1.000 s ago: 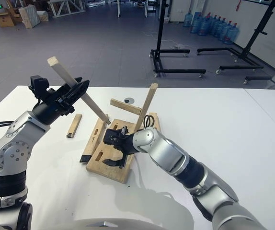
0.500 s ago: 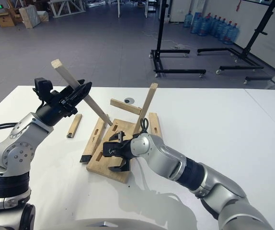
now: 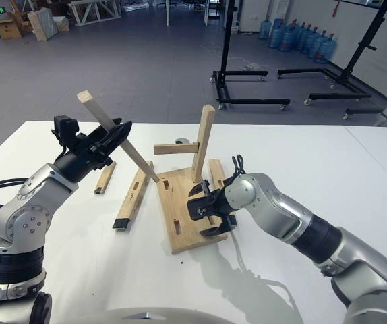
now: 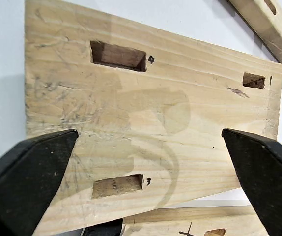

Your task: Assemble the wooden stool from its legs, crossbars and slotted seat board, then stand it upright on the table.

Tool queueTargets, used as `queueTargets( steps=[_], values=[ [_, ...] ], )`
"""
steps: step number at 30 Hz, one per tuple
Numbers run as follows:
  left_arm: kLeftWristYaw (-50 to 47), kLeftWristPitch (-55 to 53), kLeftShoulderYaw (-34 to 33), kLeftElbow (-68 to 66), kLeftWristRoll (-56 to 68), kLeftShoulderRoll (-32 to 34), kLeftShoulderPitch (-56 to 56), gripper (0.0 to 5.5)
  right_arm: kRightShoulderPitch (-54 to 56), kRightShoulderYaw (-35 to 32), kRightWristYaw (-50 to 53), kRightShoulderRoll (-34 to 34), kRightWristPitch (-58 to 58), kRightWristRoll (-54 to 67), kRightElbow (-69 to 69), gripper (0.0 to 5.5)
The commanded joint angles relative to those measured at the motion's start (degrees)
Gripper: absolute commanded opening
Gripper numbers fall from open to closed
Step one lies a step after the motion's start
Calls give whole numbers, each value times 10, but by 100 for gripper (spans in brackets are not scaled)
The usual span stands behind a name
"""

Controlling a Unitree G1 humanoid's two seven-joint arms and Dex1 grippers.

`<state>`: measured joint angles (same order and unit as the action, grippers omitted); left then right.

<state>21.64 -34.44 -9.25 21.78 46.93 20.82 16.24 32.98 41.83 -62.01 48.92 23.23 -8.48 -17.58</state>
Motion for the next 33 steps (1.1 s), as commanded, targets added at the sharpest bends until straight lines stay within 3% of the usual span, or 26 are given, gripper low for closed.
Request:
queueTargets(
  steps=[1, 9, 15, 19, 24, 33],
  values=[
    [-9, -32, 4, -9, 7, 3, 10, 212, -3, -28, -7, -25, 26, -2, 4, 540],
    [-10, -19, -8, -31, -48, 29, 37, 212, 50, -145, -17, -48, 103, 39, -31, 540],
    [106, 62, -7, -117, -47, 8, 67, 212, 7, -212, 14, -57, 133, 74, -12, 540],
    [205, 60, -8, -211, 6, -32, 73, 212, -25, -218, 30, -75, 144, 96, -10, 540],
    [299, 96, -35, -378, -3, -26, 120, 212, -30, -210, 31, -82, 143, 105, -6, 540],
    [376, 161, -22, -526, -68, -43, 171, 212, -29, -200, 34, -87, 146, 106, -6, 540]
  ],
)
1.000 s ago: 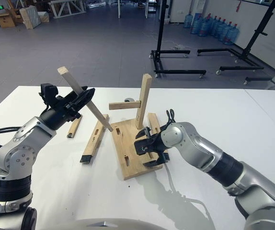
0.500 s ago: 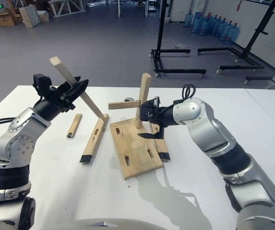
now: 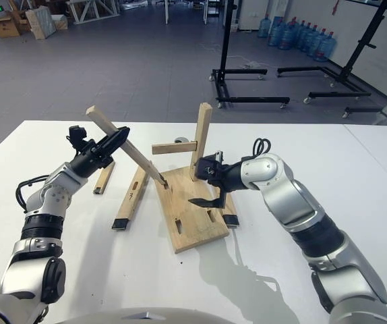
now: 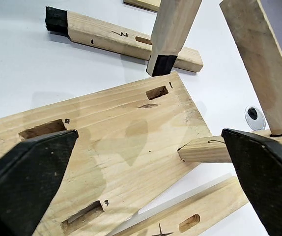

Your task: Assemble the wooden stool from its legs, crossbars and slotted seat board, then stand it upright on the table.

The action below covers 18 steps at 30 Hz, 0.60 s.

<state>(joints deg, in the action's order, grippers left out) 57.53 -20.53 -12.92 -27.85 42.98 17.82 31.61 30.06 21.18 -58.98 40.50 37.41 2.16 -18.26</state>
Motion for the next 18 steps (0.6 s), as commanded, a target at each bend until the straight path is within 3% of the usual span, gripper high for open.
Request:
queueTargets(
  steps=[1, 9, 18],
  values=[
    [22, 31, 18, -42, -39, -17, 20, 212, 1, 7, 5, -3, 5, 0, 0, 540],
    [55, 80, 34, -110, -96, -22, 39, 212, 0, 11, 9, -6, 10, 1, -5, 540],
    [59, 66, 30, -87, -109, 2, 53, 212, 10, 13, 8, -14, 11, 5, -7, 540]
  ],
)
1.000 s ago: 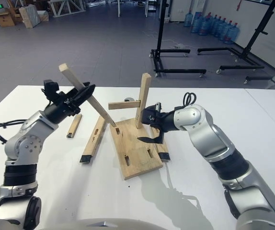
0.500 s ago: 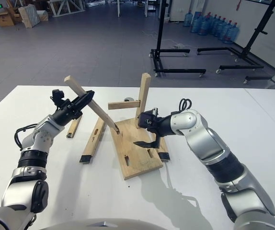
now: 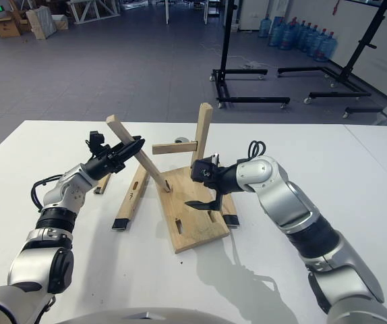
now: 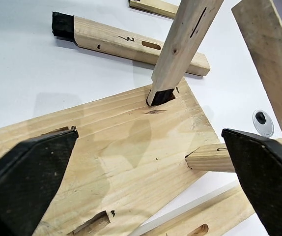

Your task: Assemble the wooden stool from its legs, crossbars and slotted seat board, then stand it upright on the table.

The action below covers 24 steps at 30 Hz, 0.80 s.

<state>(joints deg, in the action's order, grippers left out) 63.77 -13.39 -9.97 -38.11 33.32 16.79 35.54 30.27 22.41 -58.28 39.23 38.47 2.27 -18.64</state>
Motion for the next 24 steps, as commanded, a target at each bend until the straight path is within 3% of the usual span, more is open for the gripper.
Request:
queueTargets(
  steps=[1, 11, 24],
  values=[
    [-3, -7, 1, 18, -13, 12, 15, 212, 7, 0, 2, -2, 3, 5, -7, 540],
    [0, 43, 52, 3, -73, -7, -14, 212, 3, 4, 4, -4, 5, 5, -11, 540],
    [-14, 43, 35, 3, -59, 9, 8, 212, 1, 10, 4, -5, 3, 4, -15, 540]
  ],
)
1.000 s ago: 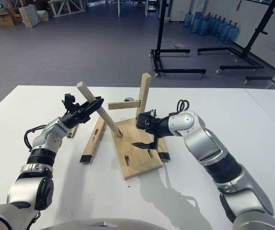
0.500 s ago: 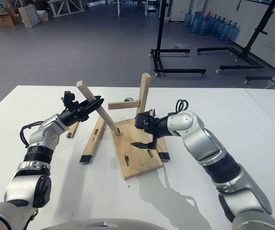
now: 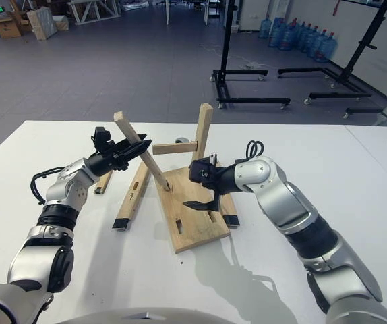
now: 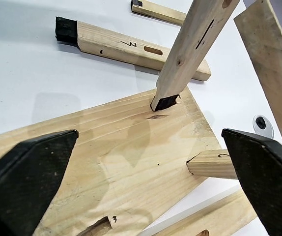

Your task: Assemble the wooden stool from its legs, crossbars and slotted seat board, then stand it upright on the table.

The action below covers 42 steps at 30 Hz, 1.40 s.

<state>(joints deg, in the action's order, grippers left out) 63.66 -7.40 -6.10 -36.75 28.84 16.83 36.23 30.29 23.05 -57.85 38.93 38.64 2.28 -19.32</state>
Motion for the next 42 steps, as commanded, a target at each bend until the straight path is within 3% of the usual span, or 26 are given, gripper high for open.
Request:
queueTargets(
  steps=[1, 15, 28, 42],
  values=[
    [-13, -25, -12, -12, -6, 9, 5, 212, 1, 4, 0, -2, 2, 4, -9, 540],
    [-5, -43, 13, 25, -30, 11, -14, 212, 2, 7, 1, -5, 4, 4, -8, 540],
    [-13, -15, 35, -58, -63, -11, 47, 212, 14, 9, 12, -22, 2, -1, -3, 540],
    [-4, -63, 2, -95, -39, -15, 83, 212, 23, 5, 27, -39, 3, 2, 2, 540]
  ],
)
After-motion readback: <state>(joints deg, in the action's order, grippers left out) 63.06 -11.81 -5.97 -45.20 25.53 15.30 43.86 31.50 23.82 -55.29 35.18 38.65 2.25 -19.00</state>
